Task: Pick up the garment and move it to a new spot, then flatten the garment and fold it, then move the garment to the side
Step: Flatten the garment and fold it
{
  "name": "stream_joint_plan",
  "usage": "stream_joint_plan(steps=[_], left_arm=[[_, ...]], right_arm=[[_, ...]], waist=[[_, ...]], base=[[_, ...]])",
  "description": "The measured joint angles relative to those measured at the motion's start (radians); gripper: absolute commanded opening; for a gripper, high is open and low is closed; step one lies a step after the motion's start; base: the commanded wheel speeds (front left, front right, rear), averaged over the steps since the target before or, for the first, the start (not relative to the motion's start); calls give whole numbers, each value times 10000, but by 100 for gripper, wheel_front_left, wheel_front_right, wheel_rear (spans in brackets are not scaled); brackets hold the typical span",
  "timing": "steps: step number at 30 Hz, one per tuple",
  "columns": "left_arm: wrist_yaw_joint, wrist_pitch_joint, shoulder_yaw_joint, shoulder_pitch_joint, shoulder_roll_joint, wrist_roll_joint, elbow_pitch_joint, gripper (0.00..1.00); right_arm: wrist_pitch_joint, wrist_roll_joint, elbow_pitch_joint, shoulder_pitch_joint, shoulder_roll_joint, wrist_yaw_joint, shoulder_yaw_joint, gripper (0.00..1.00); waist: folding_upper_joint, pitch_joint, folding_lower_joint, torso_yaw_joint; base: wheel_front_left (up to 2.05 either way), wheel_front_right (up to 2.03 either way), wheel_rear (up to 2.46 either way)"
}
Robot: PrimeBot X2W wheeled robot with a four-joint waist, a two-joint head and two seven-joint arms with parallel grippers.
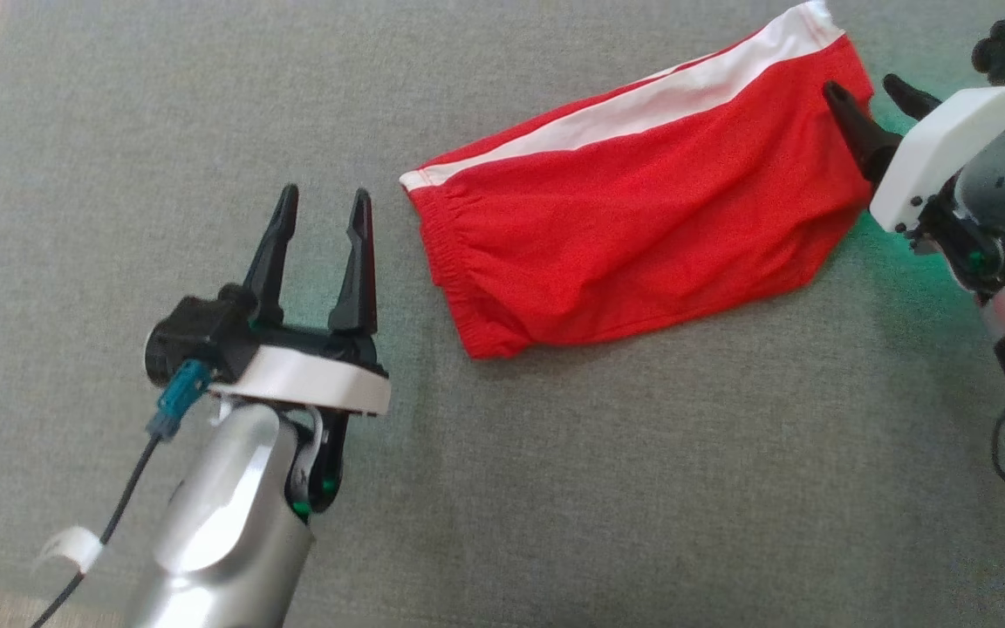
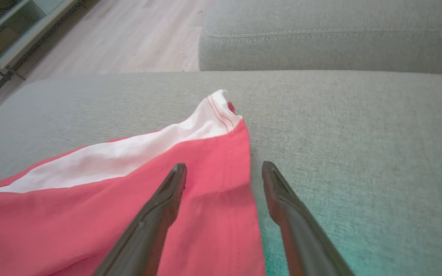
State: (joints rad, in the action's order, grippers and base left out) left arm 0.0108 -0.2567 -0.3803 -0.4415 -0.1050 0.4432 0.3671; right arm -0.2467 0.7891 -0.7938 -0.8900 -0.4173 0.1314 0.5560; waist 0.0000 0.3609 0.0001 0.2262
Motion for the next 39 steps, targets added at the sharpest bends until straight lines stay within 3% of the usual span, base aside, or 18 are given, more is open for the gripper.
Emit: stream_joint_plan(steps=[11, 15, 16, 17, 18, 29, 39], left_arm=[[610, 0, 790, -190, 512, -533, 393, 100], [683, 0, 874, -155, 587, -583, 410, 100], [725, 0, 905, -130, 593, -583, 410, 100], [748, 0, 928, -90, 594, -585, 414, 100], [782, 0, 955, -42, 596, -585, 420, 100], [918, 0, 1528, 536, 654, -853, 504, 100], [974, 0, 1622, 1010, 631, -1129, 514, 100]], right_arm=[[-180, -1507, -2523, -1003, 1005, 2, -1018, 100], [-495, -1870, -2859, -1287, 1227, 0, -1022, 100], [-614, -1933, -2888, -1337, 1260, 0, -974, 83], [-711, -2042, -2897, -1388, 1264, 0, -874, 37], [-802, -2121, -2897, -1428, 1273, 0, -815, 0], [178, -2322, -2646, -461, 1417, 2, -1321, 0], [441, -3716, -1885, 678, -58, 2, -2836, 0]], waist=[[0, 354, 0, 367], [0, 372, -1, 430], [0, 374, -1, 439], [0, 372, -1, 440], [0, 364, -1, 434], [0, -205, 0, -76], [0, -989, -1, -845]], base=[[0, 0, 0], [0, 0, 0], [0, 0, 0], [0, 0, 0], [0, 0, 0], [0, 0, 0], [0, 0, 0]])
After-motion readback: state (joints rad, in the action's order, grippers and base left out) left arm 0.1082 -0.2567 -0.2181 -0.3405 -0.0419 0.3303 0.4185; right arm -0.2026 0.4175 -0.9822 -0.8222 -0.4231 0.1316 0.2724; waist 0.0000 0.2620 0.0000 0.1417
